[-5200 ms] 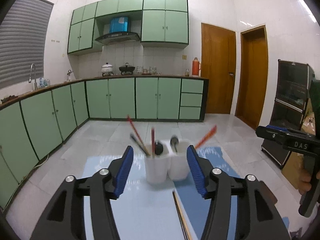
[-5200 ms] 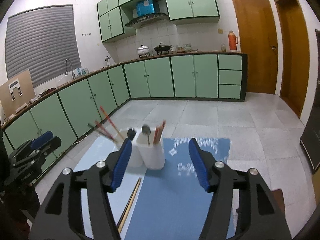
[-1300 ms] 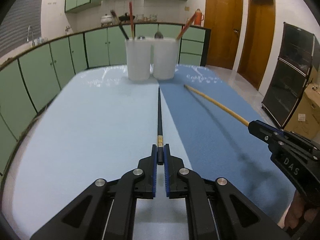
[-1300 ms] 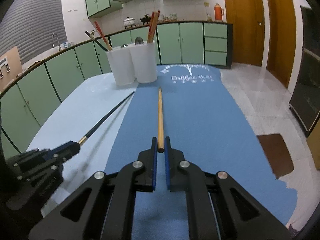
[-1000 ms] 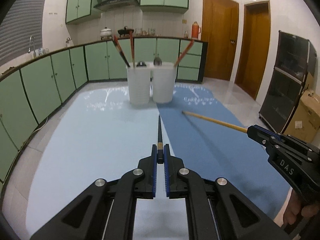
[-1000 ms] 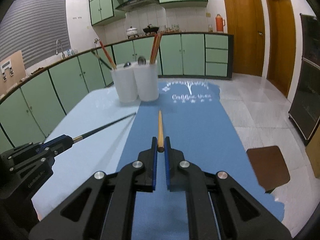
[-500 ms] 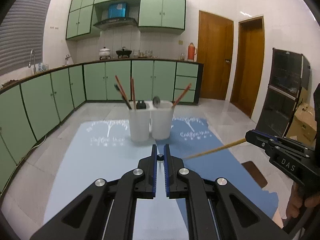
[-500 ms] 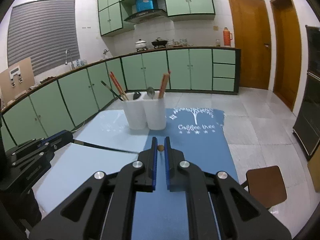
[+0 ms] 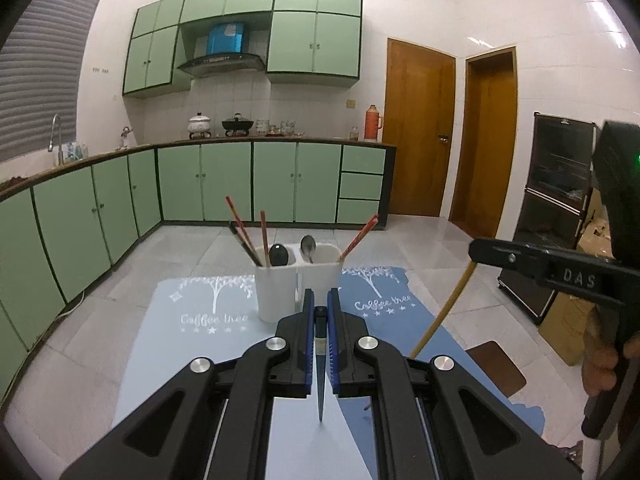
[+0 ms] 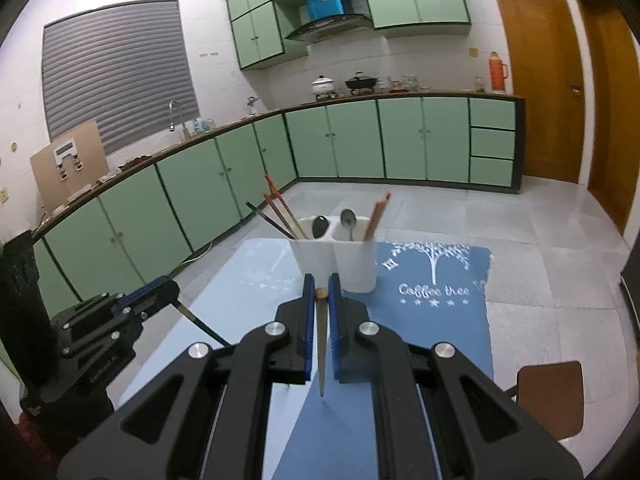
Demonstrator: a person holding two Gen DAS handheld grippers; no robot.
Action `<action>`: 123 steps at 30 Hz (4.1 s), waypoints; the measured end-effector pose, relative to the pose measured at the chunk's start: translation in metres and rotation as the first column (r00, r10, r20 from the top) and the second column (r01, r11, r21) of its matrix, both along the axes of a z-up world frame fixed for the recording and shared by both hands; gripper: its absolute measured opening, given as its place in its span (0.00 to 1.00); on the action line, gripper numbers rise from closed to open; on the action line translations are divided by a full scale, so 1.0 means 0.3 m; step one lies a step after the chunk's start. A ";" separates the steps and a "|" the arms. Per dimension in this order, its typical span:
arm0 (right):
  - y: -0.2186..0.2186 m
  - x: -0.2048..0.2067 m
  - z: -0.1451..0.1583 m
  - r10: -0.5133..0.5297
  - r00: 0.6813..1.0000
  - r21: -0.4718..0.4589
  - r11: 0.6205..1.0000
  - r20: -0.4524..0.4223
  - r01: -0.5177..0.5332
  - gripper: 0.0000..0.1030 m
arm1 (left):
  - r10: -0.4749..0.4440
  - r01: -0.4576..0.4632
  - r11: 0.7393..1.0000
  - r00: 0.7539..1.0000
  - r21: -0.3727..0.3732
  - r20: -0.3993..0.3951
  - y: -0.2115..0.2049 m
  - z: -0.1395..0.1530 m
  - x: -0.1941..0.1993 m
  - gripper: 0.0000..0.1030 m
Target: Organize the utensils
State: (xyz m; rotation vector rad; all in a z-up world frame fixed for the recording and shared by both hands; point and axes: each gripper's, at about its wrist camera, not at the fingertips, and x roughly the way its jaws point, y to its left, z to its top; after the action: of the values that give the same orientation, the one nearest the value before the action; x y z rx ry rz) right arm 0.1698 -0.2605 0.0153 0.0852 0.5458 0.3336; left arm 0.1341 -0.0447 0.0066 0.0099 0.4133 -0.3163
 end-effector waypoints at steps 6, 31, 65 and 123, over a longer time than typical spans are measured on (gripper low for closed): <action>0.011 0.046 0.093 0.034 0.999 0.005 0.999 0.022 -0.035 0.06 | -0.025 0.025 1.000 0.999 0.003 0.038 -0.005 0.054 0.015 0.06; -0.011 0.552 0.323 -0.057 0.990 -0.024 0.998 0.133 0.061 0.06 | 0.034 -0.034 0.999 0.963 -0.006 0.267 -0.071 0.345 0.497 0.06; -0.064 0.581 0.044 -0.113 0.992 0.005 0.994 0.053 0.113 0.38 | 0.074 -0.075 0.997 0.993 0.003 0.090 0.003 0.164 0.546 0.46; 0.054 -0.034 -0.001 -0.032 0.992 -0.031 0.999 0.124 0.036 0.95 | 0.124 -0.125 0.992 0.991 0.017 0.047 0.045 0.102 -0.022 0.92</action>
State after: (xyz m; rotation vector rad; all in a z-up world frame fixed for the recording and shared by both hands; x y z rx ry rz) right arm 0.1598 -0.2442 0.0150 0.0413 0.4267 0.2943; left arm 0.1276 -0.0313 0.0372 0.0107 0.3696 -0.1886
